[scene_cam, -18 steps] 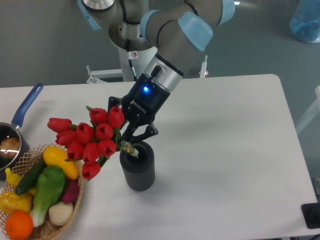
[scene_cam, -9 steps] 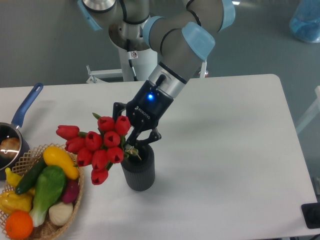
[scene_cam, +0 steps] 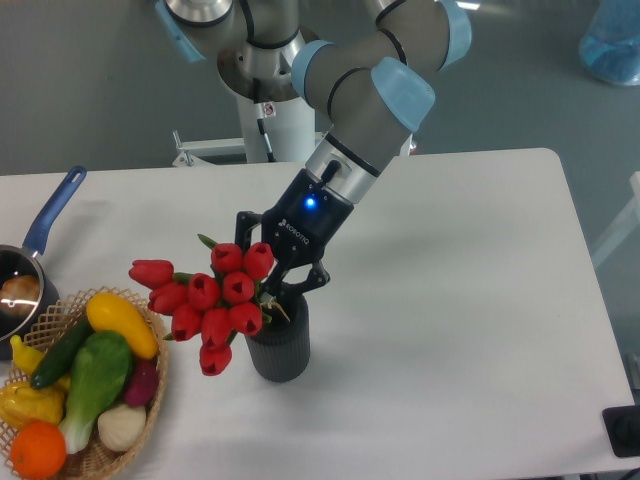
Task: Insert the flowers into the vase
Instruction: 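Tilt the tulip bunch upright while pushing stems deeper into the vase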
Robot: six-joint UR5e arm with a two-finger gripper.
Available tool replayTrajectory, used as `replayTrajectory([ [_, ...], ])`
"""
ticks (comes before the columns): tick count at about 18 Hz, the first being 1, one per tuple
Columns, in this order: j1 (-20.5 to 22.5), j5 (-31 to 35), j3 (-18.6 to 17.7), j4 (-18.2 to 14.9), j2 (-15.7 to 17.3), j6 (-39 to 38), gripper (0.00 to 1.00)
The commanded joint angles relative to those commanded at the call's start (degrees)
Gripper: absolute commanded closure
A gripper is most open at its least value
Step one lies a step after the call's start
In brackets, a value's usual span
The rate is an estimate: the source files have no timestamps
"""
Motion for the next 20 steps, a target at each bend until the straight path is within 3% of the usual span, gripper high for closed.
replayTrajectory([
  [20, 0.9, -1.5, -1.0, 0.0, -3.2, 0.0, 1.00],
])
